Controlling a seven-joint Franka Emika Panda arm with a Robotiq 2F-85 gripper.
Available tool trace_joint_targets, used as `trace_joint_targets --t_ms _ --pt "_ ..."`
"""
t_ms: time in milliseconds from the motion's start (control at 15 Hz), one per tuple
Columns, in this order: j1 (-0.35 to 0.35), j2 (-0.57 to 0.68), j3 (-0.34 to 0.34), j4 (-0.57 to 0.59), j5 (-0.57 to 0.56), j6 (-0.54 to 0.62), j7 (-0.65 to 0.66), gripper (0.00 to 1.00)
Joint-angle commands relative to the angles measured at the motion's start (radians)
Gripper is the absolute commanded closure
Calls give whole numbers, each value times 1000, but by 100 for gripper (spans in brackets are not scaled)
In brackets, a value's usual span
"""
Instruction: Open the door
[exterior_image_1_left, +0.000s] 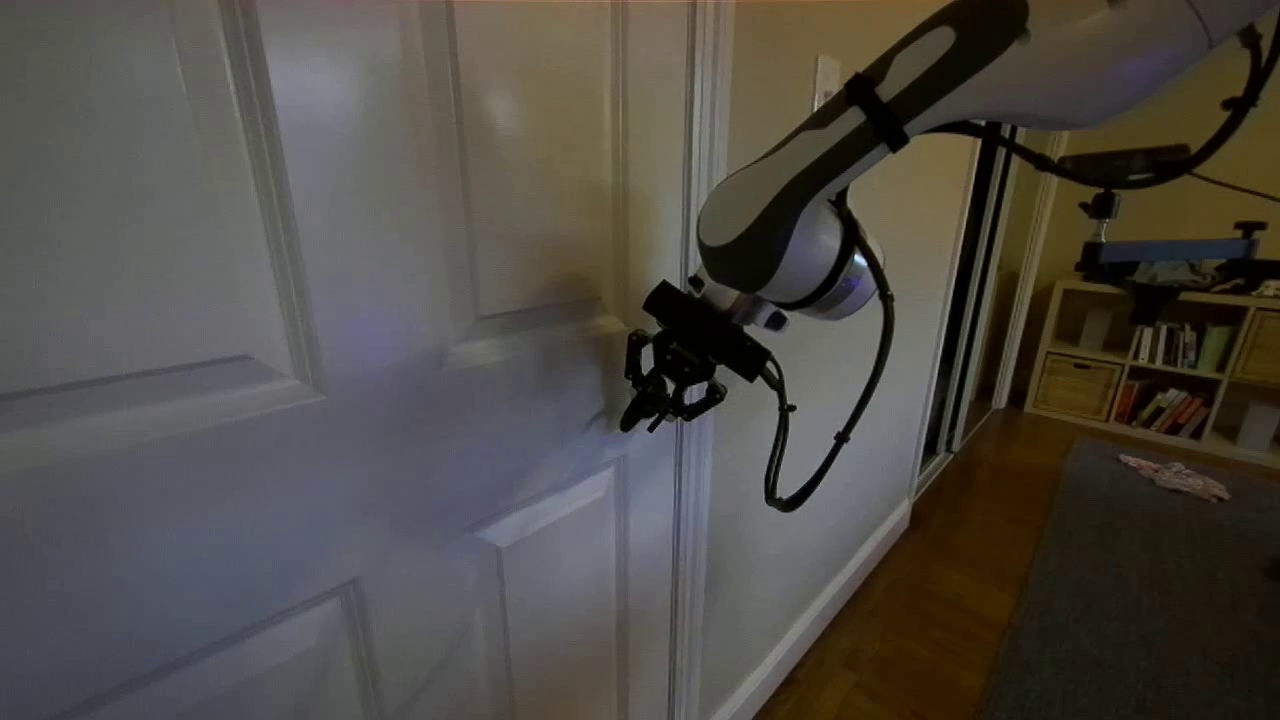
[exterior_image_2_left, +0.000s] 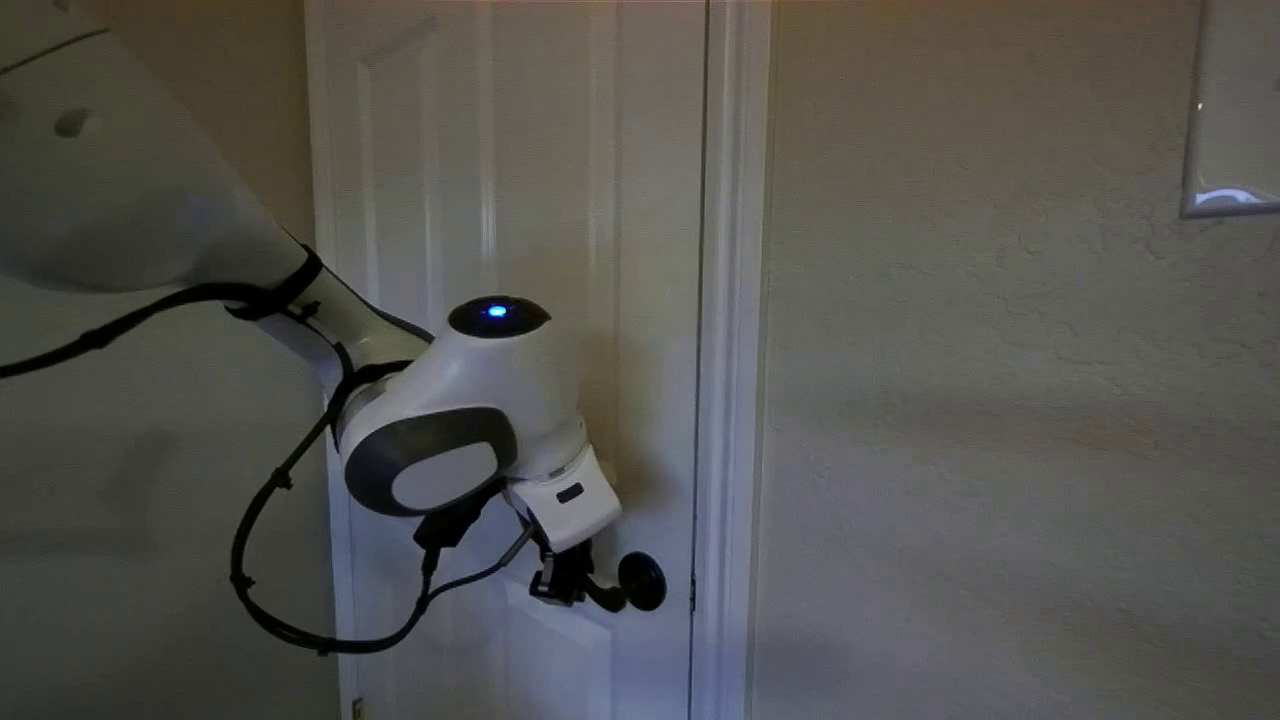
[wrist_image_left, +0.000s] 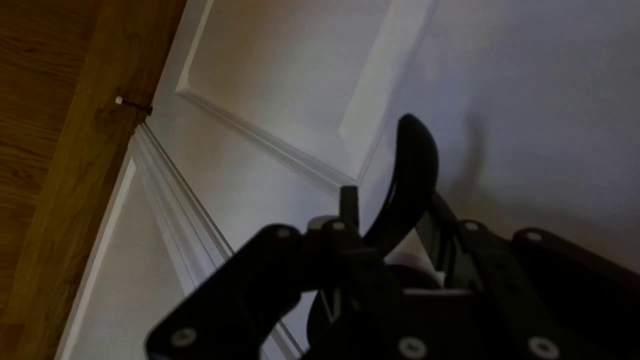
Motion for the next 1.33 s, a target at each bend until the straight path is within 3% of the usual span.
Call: trace_joint_targets --t_ms 0,267,333,467,867,1067,1267 --pt "8 55 -1 32 -41 0 -9 88" --pt "1 143 -16 99 -76 -27 -14 96" --pt "0 154 -20 109 -86 -32 -18 92" --pt "3 162 -29 105 -105 -37 -20 94" --pt "-6 46 5 -69 -98 -7 -68 94" --pt "-55 -26 89 -176 -46 -35 -135 94" --pt "-85 -103 128 -277 -5 -40 -194 94"
